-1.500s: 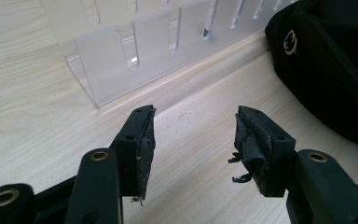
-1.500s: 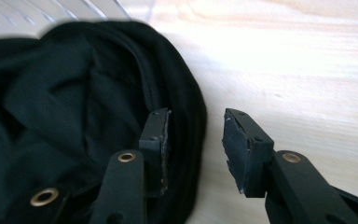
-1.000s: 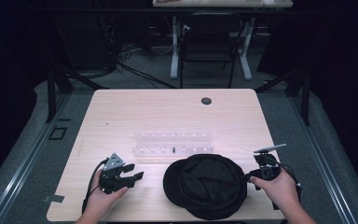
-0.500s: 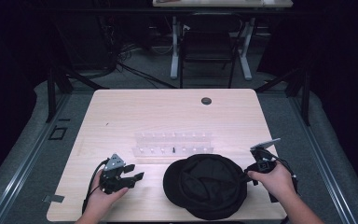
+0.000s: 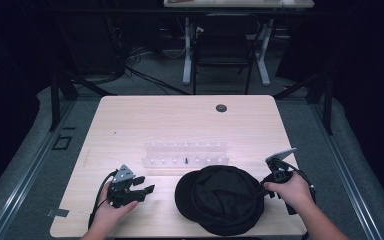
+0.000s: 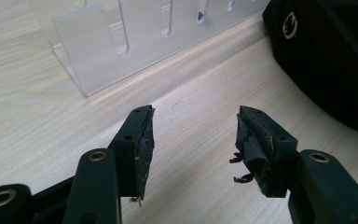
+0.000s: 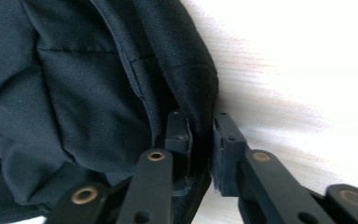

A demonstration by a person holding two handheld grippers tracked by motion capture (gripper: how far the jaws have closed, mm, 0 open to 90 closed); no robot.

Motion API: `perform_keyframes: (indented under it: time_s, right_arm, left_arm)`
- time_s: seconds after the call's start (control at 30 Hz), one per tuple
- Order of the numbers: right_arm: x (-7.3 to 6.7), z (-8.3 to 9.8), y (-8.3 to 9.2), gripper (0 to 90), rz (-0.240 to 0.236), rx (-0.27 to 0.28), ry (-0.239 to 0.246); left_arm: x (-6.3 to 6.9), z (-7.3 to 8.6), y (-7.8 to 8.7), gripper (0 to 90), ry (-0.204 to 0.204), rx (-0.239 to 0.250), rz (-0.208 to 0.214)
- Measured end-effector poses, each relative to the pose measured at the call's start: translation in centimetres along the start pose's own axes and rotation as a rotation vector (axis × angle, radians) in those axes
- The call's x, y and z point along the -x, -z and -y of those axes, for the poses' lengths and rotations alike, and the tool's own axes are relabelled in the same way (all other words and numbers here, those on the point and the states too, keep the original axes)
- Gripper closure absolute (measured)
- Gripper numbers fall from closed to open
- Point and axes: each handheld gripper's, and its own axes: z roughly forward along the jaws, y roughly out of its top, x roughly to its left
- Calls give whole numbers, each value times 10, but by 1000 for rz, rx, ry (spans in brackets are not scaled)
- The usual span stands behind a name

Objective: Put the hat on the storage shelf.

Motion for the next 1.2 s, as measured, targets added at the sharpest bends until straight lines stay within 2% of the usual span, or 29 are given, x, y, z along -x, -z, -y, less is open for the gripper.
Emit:
perform_keyframes:
  time_s: [0.03,0.13,0.23,0.27,0.33,0.37,0.73,0.83,0.87,0.97,1.07,1.17,1.2]
  right_arm:
    - [0,0,0,815,4,-16,16]
    - [-3,-1,0,843,13,-21,16]
    - [-5,-3,5,871,29,-60,35]
    - [-7,-2,4,874,22,-36,12]
    - [-8,-3,4,875,15,-38,10]
    - [-7,-3,6,877,19,-56,21]
    - [-21,-3,31,880,-41,-38,-10]
    - [-25,-3,38,880,-47,-49,2]
    - [-25,-3,38,880,-47,-49,2]
    - [-29,-3,45,880,-47,-50,5]
    - [-35,-2,55,880,-79,-43,-11]
    - [-36,-3,61,881,-96,-51,-5]
    - [-37,-2,62,880,-111,-28,-20]
  left_arm:
    - [0,0,0,469,4,1,1]
    - [0,0,0,469,2,-3,-1]
    - [0,0,0,469,3,-3,-2]
    - [0,0,0,469,2,-1,-1]
    - [0,0,0,469,1,-1,-2]
    - [0,0,0,469,4,0,-2]
    - [-1,0,1,469,8,-3,-3]
    - [-1,0,1,469,6,-3,-4]
    - [0,1,0,469,10,4,-17]
    - [-1,0,1,469,7,-4,-4]
    - [-2,0,2,469,6,-4,-5]
    - [-1,0,2,470,7,-3,-5]
    - [-1,0,1,470,7,-2,-5]
